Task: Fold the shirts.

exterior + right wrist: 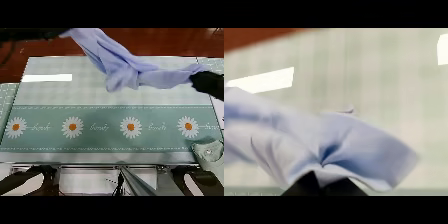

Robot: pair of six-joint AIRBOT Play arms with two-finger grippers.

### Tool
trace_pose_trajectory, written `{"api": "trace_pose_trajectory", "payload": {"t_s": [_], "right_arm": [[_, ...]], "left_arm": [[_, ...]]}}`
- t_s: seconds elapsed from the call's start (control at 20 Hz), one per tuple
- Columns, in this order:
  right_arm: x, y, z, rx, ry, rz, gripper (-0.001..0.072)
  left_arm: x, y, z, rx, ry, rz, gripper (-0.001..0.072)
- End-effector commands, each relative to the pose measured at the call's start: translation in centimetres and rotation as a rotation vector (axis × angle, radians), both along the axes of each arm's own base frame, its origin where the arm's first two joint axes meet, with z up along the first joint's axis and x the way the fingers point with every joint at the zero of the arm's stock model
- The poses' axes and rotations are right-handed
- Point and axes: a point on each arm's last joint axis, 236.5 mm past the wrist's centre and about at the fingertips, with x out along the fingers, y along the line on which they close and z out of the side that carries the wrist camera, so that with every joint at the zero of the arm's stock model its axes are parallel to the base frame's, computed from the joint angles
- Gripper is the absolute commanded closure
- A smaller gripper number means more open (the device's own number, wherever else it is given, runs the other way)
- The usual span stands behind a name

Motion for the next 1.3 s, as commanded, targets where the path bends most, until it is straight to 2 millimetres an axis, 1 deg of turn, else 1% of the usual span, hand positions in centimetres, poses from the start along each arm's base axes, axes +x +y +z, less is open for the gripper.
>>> {"api": "trace_pose_trajectory", "payload": {"t_s": [0.0, 0.05, 0.1, 0.15, 0.2, 0.25, 0.3, 0.4, 0.45, 0.5, 0.55, 0.6, 0.65, 0.7, 0.75, 0.8, 0.85, 0.9, 0.95, 1.0, 1.05, 1.15, 1.2, 1.25], "right_arm": [[-4.0, -1.8, 6.0, -0.112, -0.102, -0.019, 0.0681], [-4.6, -1.9, 6.5, -0.129, -0.100, -0.017, 0.0681], [-4.9, -2.1, 7.1, -0.142, -0.106, -0.020, 0.0681], [-5.2, -2.1, 8.0, -0.152, -0.127, -0.016, 0.0681], [-5.4, -1.9, 9.4, -0.162, -0.165, -0.006, 0.0681], [-5.7, -1.9, 11.1, -0.175, -0.211, 0.000, 0.0681], [-6.1, -1.9, 13.3, -0.189, -0.271, -0.001, 0.0681], [-7.3, -2.0, 18.5, -0.204, -0.415, -0.016, 0.0681], [-8.3, -2.1, 21.7, -0.201, -0.505, -0.030, 0.0681], [-9.5, -2.2, 25.0, -0.196, -0.604, -0.047, 0.0681], [-10.8, -2.4, 27.9, -0.192, -0.694, -0.065, 0.0681], [-12.4, -2.6, 30.8, -0.188, -0.787, -0.084, 0.0681], [-13.8, -2.8, 33.1, -0.186, -0.860, -0.101, 0.0681], [-15.1, -3.1, 35.0, -0.181, -0.923, -0.120, 0.0681], [-16.1, -3.3, 36.1, -0.176, -0.958, -0.134, 0.0681], [-16.7, -3.5, 36.8, -0.177, -0.975, -0.141, 0.0681], [-17.0, -3.6, 37.0, -0.181, -0.982, -0.146, 0.0682], [-16.9, -3.7, 36.8, -0.189, -0.971, -0.149, 0.0682], [-16.3, -3.9, 36.2, -0.204, -0.942, -0.154, 0.0681], [-15.3, -4.0, 35.1, -0.218, -0.893, -0.153, 0.0681], [-14.0, -3.9, 33.9, -0.224, -0.837, -0.143, 0.0681], [-10.3, -3.9, 31.1, -0.233, -0.708, -0.122, 0.0681], [-8.0, -3.8, 29.4, -0.238, -0.639, -0.111, 0.0681], [-5.6, -3.8, 27.7, -0.244, -0.572, -0.101, 0.0681]], "left_arm": [[-3.1, 5.7, 4.2, 0.160, -0.094, 0.186, 0.0683], [-4.3, 6.2, 4.2, 0.194, -0.083, 0.194, 0.0682], [-5.7, 6.1, 4.6, 0.209, -0.089, 0.181, 0.0682], [-7.0, 5.8, 5.5, 0.211, -0.111, 0.172, 0.0682], [-8.3, 5.5, 6.8, 0.208, -0.153, 0.172, 0.0682], [-9.6, 5.4, 8.6, 0.198, -0.212, 0.183, 0.0682], [-10.8, 5.6, 10.6, 0.180, -0.279, 0.208, 0.0682], [-13.6, 6.4, 16.1, 0.115, -0.463, 0.288, 0.0682], [-15.4, 7.0, 19.1, 0.072, -0.566, 0.334, 0.0682], [-17.2, 7.5, 21.5, 0.036, -0.650, 0.370, 0.0682], [-19.0, 7.9, 23.3, 0.008, -0.717, 0.394, 0.0682], [-20.6, 8.0, 24.2, -0.002, -0.755, 0.401, 0.0682], [-21.8, 7.9, 24.5, -0.002, -0.770, 0.397, 0.0682], [-22.7, 7.6, 24.4, 0.007, -0.772, 0.386, 0.0682], [-23.4, 7.4, 24.0, 0.020, -0.766, 0.372, 0.0682], [-23.8, 7.2, 23.7, 0.033, -0.760, 0.364, 0.0682], [-23.9, 7.1, 23.2, 0.063, -0.761, 0.355, 0.0682], [-23.9, 7.0, 22.7, 0.097, -0.757, 0.342, 0.0682], [-23.5, 7.0, 21.8, 0.130, -0.735, 0.336, 0.0682], [-23.0, 7.0, 20.7, 0.158, -0.701, 0.326, 0.0682], [-22.5, 6.8, 19.3, 0.184, -0.656, 0.307, 0.0682], [-21.2, 6.3, 15.8, 0.225, -0.548, 0.261, 0.0682], [-20.4, 6.2, 13.7, 0.245, -0.483, 0.238, 0.0682], [-19.4, 6.0, 11.2, 0.263, -0.406, 0.214, 0.0682]]}}
